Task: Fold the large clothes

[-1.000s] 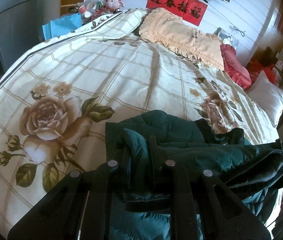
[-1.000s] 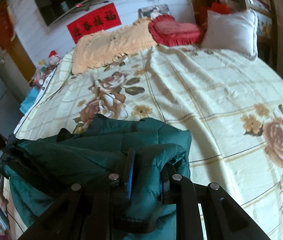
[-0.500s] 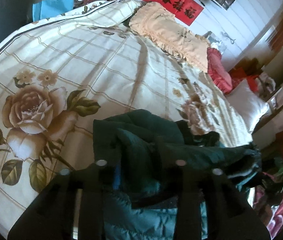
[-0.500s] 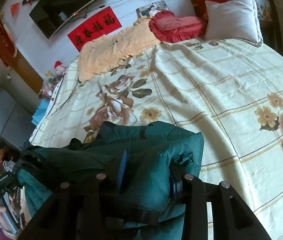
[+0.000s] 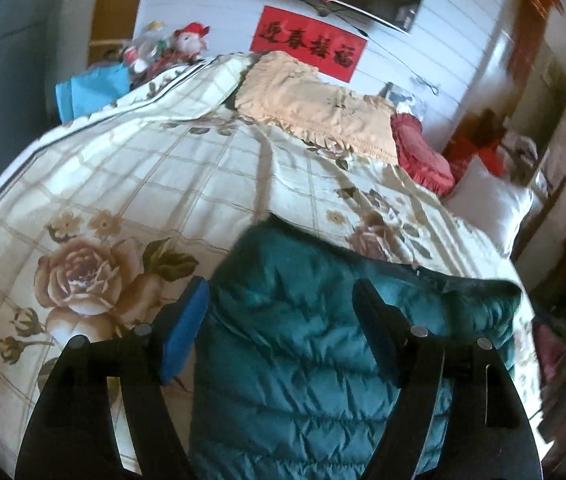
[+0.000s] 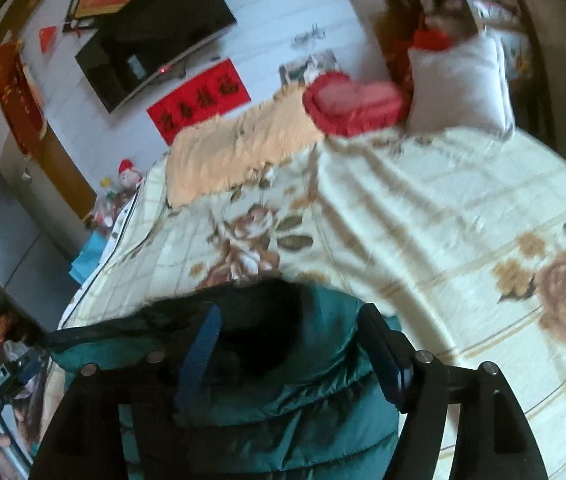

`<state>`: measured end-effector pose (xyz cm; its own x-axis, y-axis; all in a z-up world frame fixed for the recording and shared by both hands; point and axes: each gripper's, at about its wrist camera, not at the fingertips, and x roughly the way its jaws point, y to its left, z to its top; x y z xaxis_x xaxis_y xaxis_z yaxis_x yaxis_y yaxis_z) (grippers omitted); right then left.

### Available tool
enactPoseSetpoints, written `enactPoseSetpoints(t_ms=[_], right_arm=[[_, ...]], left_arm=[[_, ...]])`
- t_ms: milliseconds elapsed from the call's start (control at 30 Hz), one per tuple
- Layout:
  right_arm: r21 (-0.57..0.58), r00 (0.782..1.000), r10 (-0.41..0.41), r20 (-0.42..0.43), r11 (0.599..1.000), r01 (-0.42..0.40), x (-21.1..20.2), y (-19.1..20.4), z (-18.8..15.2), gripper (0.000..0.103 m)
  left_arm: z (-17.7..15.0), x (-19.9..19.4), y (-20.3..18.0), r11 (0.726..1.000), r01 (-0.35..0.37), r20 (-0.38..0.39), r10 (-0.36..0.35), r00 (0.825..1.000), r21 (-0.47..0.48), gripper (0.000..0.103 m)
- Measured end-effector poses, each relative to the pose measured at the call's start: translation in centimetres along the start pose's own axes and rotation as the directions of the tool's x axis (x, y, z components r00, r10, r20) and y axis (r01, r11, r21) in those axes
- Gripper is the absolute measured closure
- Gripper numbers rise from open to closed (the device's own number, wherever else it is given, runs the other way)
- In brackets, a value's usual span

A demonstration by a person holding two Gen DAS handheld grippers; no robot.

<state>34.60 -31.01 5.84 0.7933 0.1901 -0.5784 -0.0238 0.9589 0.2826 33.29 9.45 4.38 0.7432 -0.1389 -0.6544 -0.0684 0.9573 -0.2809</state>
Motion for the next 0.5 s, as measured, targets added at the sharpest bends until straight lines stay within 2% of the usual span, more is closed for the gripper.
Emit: enactPoseSetpoints(t_ms=[67,133,200,300,400,500], right_arm=[[-0.049,1.000,0.021,0.000,0.999,-0.021,-0.1,1.5,-0.3,0.034],[-0.153,0.999,0.010,-0.035,0.988,-0.015,0.8,4.0,-1.3,0.034],[-0.263,0.997,-0.004,-0.080,0.965,-0.017,2.4,6.5,-2.7,0.034],[-0.387,0.994,-0.045,-0.104,0.922,0.001,5.0,9.3,-4.6,0.036],[-0.428,0.988,-0.104,-0.114,0.903,0.046,7.9,10.1,-5.3,0.036],[-0.406,0.982,-0.135,-0.132,0.911,0.071,10.5,9.4,-5.1,0.036]], left_arm=[[-0.7,1.0,-1.1,0.999,-0.013,-0.018,0.014,1.000,0.036,0.028],[-1.2,2.3,-2.0,0.997,-0.045,-0.044,0.048,0.998,0.068,0.028],[-1.5,3.7,-2.4,0.994,-0.081,-0.059,0.086,0.995,0.076,0.028],[-1.6,5.9,-1.9,0.989,-0.141,-0.082,0.145,0.986,0.053,0.028],[-1.4,7.9,-0.7,0.984,-0.180,-0.121,0.180,0.976,0.011,0.028],[-1.4,9.9,0.5,0.979,-0.202,-0.164,0.196,0.967,-0.022,0.028]])
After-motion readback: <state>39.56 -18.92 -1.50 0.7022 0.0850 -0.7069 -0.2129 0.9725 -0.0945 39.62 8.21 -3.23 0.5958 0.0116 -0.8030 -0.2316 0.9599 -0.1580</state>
